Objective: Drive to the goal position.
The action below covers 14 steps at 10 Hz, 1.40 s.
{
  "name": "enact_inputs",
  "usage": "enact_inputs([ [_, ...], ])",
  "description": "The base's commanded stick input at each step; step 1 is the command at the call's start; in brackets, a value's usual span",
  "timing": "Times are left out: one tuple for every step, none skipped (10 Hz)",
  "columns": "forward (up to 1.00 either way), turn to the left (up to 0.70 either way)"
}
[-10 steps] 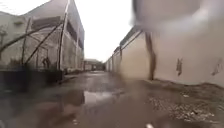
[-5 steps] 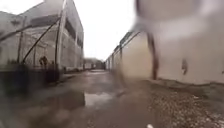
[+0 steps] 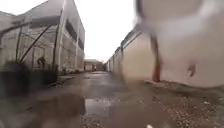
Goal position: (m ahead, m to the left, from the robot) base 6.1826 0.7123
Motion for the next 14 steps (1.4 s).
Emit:
enact_inputs([
  [0.50, -0.43],
  [0.50, -0.43],
  [0.50, -0.32],
  [0.50, -0.04],
  [0.50, 0.07],
  [0.50, 0.07],
  [0.50, 0.07],
  [0.50, 0.07],
  [0.50, 0.07],
  [0.50, 0.07],
  [0.50, 0.07],
  [0.50, 0.07],
  [0.50, 0.07],
  [0.50, 0.07],
])
